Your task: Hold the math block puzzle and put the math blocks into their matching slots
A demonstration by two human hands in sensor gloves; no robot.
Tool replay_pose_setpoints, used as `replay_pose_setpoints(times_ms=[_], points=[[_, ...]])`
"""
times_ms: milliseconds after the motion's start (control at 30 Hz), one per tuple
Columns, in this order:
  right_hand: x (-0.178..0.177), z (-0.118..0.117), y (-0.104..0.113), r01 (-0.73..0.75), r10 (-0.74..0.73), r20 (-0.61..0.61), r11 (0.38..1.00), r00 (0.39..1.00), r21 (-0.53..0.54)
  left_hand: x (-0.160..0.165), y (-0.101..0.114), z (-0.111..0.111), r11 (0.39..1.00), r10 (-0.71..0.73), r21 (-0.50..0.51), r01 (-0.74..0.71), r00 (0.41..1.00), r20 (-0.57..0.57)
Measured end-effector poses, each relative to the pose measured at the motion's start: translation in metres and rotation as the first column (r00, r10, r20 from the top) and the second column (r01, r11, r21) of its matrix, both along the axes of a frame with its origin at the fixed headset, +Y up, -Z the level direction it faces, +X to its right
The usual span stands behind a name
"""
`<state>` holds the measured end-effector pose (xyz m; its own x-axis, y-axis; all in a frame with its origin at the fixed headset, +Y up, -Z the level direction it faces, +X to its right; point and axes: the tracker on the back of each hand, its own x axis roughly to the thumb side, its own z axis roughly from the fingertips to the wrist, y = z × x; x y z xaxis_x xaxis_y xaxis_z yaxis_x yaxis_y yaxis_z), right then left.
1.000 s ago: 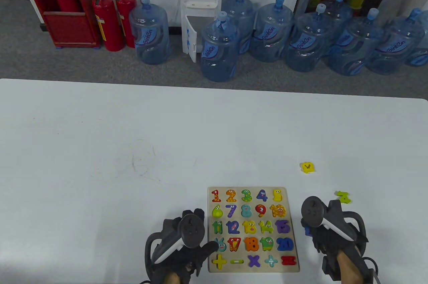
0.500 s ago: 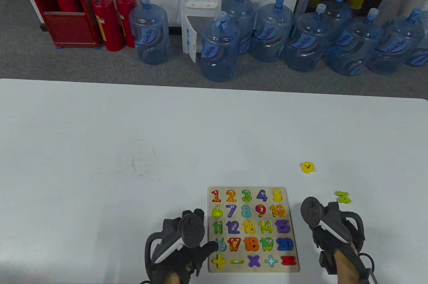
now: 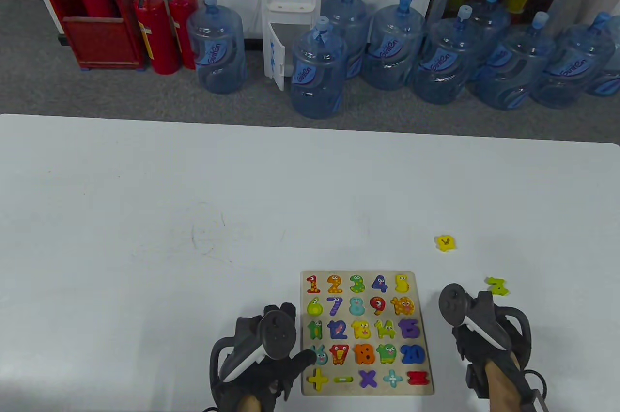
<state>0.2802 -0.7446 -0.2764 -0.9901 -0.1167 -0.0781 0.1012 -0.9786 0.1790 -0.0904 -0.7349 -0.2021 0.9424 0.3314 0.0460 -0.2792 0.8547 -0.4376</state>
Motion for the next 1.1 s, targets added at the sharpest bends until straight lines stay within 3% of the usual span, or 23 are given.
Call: replay_pose_setpoints(times_ms=[300,533,767,1100], points=[[-0.002,0.001,0.0,-0.003,0.005,-0.034,0.999,0.999,0.045,0.0,0.0,0.0,1.0,0.002,0.002,-0.002,1.0,0.0],[-0.021,0.008,0.013,0.044,-0.027,-0.149,0.992,0.988,0.116,0.0,0.0,0.0,1.0,0.001,-0.001,-0.001,1.0,0.0],[-0.057,0.023,0.026,0.046,0.019,-0.304,0.977,0.953,0.207,0.0,0.0,0.0,1.0,-0.001,-0.005,0.001,1.0,-0.001],[-0.115,0.045,0.037,0.113,0.016,-0.492,0.966,0.87,0.231,-0.001,-0.001,-0.001,1.0,0.001,-0.004,-0.001,1.0,-0.008]])
